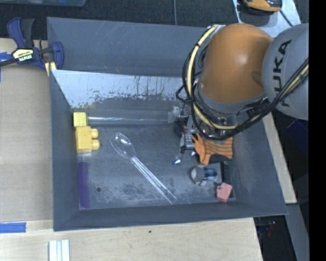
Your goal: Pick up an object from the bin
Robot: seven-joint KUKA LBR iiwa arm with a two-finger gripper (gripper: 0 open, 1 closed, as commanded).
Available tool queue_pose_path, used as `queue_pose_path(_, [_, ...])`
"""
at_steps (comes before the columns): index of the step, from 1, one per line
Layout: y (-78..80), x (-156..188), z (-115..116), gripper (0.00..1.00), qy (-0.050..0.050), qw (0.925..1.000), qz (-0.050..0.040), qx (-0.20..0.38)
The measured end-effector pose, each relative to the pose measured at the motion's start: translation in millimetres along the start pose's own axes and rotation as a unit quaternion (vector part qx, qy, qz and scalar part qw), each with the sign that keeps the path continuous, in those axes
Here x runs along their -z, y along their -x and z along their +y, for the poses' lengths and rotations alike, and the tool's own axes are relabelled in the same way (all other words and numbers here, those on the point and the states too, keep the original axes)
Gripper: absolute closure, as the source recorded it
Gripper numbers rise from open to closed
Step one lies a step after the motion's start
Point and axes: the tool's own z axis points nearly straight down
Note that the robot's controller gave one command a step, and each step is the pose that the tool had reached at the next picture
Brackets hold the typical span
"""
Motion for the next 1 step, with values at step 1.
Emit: queue_pose_path(1, [1.4,2.9,-0.3,0.00,0.000,1.0000,-0.0032,-0.001])
